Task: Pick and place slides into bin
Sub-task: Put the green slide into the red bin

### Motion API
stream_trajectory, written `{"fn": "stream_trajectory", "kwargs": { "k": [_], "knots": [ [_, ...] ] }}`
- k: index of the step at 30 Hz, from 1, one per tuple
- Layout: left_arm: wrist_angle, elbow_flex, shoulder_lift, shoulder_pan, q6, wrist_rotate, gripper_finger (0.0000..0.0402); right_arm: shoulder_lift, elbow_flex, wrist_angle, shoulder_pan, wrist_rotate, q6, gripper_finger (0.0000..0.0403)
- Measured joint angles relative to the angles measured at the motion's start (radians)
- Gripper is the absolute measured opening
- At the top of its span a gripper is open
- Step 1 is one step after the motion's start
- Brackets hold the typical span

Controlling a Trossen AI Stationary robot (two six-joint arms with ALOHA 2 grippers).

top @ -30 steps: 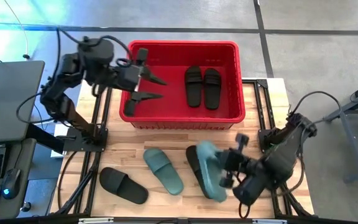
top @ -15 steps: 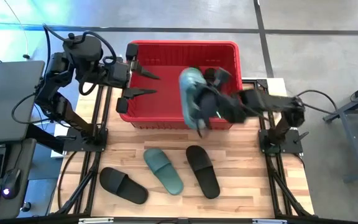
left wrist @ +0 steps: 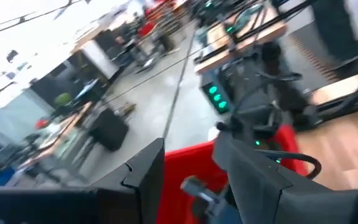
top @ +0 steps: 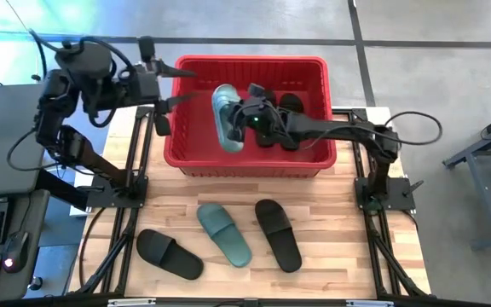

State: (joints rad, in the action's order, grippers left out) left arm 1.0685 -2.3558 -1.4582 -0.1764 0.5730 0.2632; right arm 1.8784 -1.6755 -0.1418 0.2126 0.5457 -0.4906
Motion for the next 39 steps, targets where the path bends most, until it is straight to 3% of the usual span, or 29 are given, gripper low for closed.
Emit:
{"fn": "stream_trajectory", "kwargs": {
  "k": [6, 10, 17, 24, 29, 34, 39],
  "knots": [
    [0.03, 0.0, 0.011, 0.0, 0.034, 0.018, 0.0156, 0.12, 0.071, 0.225, 0.089, -0.155, 0.012, 0.0],
    [0.068, 0.0, 0.006, 0.0, 0.059, 0.02, 0.0156, 0.232, 0.016, 0.25, 0.145, -0.15, 0.017, 0.0001],
    [0.161, 0.001, -0.001, 0.0, 0.05, 0.02, 0.0156, 0.427, -0.135, 0.251, 0.193, -0.276, 0.08, 0.0044],
    [0.251, 0.001, -0.004, 0.0, 0.038, 0.02, 0.0156, 0.522, -0.353, 0.053, 0.182, -0.274, 0.068, 0.0126],
    [0.292, 0.001, -0.004, 0.0, -0.023, 0.02, 0.0156, 0.525, -0.458, -0.047, 0.187, -0.274, 0.179, 0.0184],
    [0.34, 0.001, -0.004, 0.0, -0.065, 0.02, 0.0156, 0.526, -0.588, -0.278, 0.2, -0.404, 0.328, 0.0222],
    [0.374, 0.001, -0.004, 0.0, -0.1, 0.017, 0.0156, 0.527, -0.682, -0.516, 0.194, -0.566, 0.489, 0.0227]
  ]
}}
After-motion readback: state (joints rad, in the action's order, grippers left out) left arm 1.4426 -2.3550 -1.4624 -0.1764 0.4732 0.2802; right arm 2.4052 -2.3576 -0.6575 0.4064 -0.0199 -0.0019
